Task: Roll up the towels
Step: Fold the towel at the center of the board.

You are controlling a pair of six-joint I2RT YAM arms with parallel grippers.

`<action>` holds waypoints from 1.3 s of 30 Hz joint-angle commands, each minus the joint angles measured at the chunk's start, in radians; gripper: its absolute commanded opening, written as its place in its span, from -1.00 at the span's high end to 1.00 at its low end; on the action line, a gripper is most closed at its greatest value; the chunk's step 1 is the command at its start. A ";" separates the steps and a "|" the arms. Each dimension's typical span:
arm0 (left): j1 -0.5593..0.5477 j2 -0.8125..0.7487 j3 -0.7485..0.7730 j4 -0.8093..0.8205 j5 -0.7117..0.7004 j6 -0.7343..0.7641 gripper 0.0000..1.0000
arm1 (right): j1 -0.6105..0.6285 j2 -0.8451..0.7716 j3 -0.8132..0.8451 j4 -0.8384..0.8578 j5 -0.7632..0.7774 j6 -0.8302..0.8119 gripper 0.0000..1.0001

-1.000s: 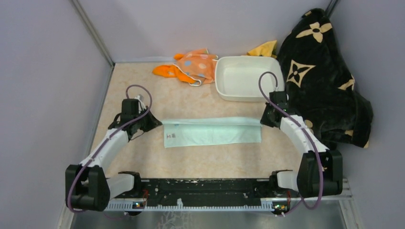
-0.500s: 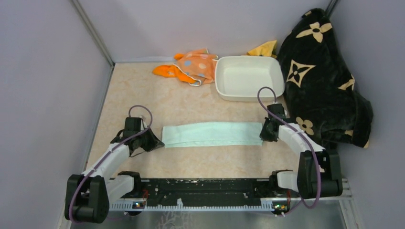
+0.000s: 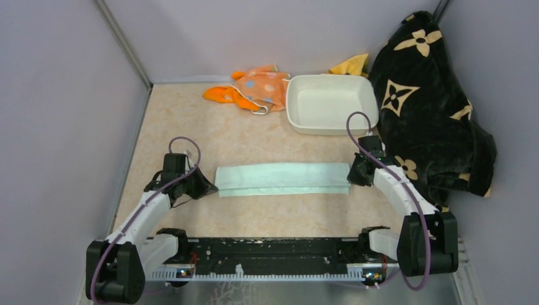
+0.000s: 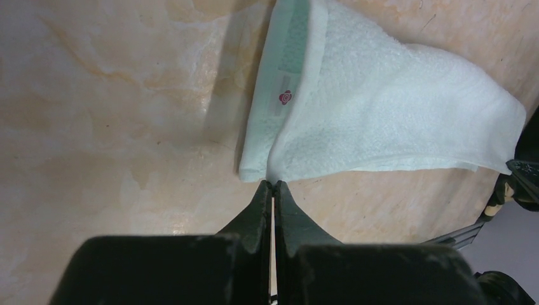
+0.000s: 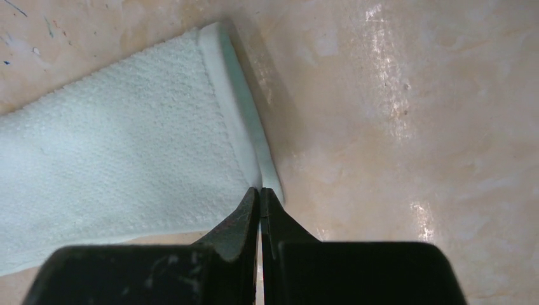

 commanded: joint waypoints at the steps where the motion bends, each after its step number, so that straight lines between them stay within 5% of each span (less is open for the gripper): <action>1: 0.004 -0.008 -0.012 -0.018 0.012 -0.023 1.00 | -0.008 -0.059 0.026 -0.052 0.026 0.035 1.00; 17: -0.005 0.053 -0.070 0.037 -0.028 -0.052 0.95 | -0.007 0.070 -0.072 -0.051 0.068 0.194 1.00; 23: -0.010 0.009 -0.023 -0.036 -0.038 -0.055 0.29 | -0.007 0.024 0.010 -0.110 0.053 0.157 0.40; 28: -0.010 -0.046 0.099 -0.135 -0.083 0.015 -0.04 | -0.008 -0.062 0.096 -0.139 0.028 0.094 0.04; 33: -0.031 -0.008 0.226 -0.147 -0.085 0.079 -0.08 | -0.007 -0.085 0.103 -0.048 -0.082 0.019 -0.03; 39: -0.146 0.173 0.295 -0.020 -0.067 0.091 0.10 | -0.008 0.002 0.083 0.125 -0.247 0.006 -0.01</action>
